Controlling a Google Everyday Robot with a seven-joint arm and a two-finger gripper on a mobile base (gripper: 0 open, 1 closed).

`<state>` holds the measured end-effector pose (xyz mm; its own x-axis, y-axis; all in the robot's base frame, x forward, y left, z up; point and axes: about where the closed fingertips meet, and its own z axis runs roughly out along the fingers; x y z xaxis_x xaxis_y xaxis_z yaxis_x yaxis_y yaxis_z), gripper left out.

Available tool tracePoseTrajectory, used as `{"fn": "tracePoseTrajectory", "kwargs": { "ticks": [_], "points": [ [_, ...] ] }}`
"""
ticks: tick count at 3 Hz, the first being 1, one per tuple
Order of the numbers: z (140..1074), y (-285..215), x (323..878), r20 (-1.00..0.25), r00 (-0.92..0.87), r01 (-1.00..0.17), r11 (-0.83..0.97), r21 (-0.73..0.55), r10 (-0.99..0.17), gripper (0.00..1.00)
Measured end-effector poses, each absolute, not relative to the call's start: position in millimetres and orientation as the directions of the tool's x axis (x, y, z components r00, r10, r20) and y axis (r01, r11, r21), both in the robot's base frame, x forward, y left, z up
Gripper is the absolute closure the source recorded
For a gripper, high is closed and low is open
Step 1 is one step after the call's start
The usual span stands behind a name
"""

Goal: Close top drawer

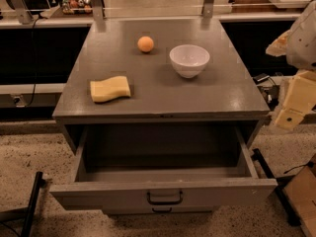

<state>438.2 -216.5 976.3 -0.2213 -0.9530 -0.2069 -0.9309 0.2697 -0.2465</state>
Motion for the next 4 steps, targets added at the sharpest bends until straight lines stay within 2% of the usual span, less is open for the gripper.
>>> {"fn": "tracePoseTrajectory", "kwargs": {
  "ticks": [2,4],
  "points": [
    [954.6,-195.1,424.6,-0.236,-0.162,-0.934,0.226,-0.278,-0.958,0.0],
    [863.9,-177.7,403.8,-0.24,-0.106,-0.962,0.16,-0.22,-0.965,0.0]
  ]
}}
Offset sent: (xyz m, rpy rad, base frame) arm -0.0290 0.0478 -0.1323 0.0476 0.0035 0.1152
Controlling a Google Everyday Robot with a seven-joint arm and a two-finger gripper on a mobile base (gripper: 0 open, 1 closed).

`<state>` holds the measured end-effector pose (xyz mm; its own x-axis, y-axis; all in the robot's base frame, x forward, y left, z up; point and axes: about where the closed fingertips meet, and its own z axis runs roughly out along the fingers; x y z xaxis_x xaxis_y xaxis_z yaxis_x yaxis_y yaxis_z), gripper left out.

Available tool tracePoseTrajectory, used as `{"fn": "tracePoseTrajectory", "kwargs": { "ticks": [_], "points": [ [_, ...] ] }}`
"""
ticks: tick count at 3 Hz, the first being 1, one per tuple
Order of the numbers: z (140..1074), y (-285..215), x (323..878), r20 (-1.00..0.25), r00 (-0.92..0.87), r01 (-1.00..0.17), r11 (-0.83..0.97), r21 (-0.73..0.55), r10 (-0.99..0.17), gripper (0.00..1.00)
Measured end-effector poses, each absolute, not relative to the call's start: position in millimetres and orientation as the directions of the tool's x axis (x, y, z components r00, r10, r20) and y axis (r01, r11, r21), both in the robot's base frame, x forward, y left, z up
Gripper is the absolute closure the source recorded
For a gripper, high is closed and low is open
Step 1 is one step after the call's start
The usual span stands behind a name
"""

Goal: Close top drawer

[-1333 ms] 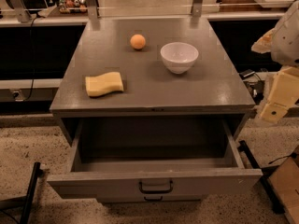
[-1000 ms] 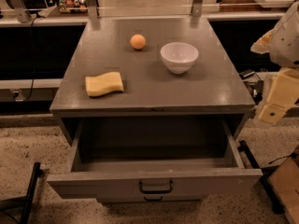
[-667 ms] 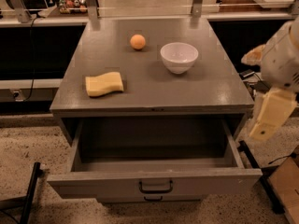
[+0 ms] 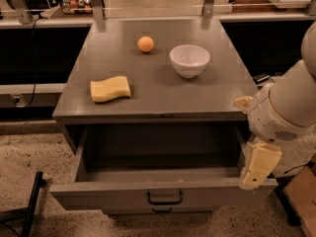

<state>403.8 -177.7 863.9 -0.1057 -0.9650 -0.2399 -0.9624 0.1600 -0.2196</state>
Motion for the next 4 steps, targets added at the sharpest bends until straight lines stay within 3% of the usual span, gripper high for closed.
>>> {"fn": "tracePoseTrajectory", "kwargs": {
  "ticks": [1,2,4],
  "points": [
    [833.5,-185.6,400.7,-0.313,-0.15,-0.966,0.207,-0.158,-0.938,0.0],
    [804.6,-182.9,391.8,-0.403,-0.167,-0.963,0.237,-0.13,-0.9,0.18],
    [773.0,-159.8,376.1,-0.548,-0.115,-0.957,0.24,-0.163,-0.828,0.64]
  ]
}}
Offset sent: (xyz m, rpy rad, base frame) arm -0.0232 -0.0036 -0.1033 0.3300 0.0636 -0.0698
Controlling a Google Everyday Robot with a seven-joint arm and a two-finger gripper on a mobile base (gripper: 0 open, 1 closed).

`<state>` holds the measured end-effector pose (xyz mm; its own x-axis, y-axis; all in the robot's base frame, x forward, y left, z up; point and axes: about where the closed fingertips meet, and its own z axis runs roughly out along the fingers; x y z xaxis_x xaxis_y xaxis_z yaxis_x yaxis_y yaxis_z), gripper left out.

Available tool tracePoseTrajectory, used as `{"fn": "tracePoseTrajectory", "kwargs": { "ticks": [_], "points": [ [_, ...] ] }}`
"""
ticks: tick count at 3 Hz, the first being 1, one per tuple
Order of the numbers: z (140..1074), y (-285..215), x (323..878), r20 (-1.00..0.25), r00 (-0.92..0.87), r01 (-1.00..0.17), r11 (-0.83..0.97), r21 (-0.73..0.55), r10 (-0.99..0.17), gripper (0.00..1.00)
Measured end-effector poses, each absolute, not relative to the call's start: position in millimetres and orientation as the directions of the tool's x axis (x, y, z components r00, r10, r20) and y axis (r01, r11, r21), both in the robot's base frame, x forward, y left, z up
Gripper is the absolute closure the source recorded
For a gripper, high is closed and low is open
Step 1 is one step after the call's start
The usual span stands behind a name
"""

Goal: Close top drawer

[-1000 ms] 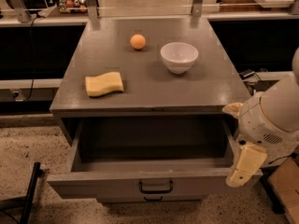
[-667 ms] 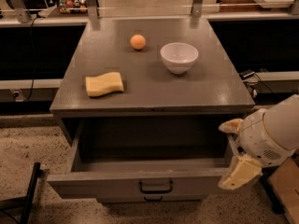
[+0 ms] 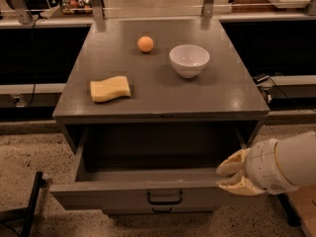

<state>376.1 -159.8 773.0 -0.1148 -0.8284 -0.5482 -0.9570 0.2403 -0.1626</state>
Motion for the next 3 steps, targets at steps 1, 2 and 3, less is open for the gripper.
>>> {"fn": "tracePoseTrajectory", "kwargs": {
  "ticks": [1,2,3],
  "points": [
    [774.4,-158.3,377.1,-0.553,-0.106,-0.955,0.24,-0.176,-0.826,0.87],
    [775.1,-157.7,376.7,-0.552,-0.104,-0.955,0.239,-0.178,-0.827,1.0],
    [756.6,-155.7,373.6,-0.549,-0.079,-0.947,0.235,-0.22,-0.832,1.0]
  ]
}}
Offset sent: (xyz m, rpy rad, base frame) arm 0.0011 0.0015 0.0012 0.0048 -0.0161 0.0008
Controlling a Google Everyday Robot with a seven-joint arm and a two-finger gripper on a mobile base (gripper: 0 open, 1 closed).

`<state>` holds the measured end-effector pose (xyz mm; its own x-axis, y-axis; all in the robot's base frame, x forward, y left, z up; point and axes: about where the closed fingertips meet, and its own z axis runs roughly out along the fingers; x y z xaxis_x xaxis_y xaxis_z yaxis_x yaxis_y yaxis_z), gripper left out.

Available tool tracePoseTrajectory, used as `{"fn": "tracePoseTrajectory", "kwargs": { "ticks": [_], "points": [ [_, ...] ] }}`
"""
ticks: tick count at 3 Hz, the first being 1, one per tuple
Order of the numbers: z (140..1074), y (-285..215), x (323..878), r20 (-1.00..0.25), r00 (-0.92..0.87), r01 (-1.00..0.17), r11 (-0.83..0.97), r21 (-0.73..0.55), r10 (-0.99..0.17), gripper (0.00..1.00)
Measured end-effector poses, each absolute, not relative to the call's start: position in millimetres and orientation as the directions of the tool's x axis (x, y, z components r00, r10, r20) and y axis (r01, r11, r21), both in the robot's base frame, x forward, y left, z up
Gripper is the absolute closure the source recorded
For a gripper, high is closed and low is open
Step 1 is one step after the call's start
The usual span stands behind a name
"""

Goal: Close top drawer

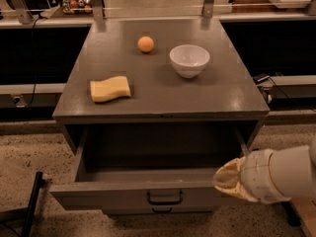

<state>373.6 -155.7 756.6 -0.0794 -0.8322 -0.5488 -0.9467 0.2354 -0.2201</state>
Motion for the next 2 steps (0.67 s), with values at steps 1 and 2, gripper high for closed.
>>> {"fn": "tracePoseTrajectory", "kwargs": {
  "ticks": [1,2],
  "points": [
    [734.0,-149.7,365.4,-0.569,-0.013,-0.928,0.223,-0.3,-0.822,1.0],
    [721.5,-144.1,354.3,-0.574,0.039,-0.914,0.203,-0.351,-0.818,1.0]
  ]
}}
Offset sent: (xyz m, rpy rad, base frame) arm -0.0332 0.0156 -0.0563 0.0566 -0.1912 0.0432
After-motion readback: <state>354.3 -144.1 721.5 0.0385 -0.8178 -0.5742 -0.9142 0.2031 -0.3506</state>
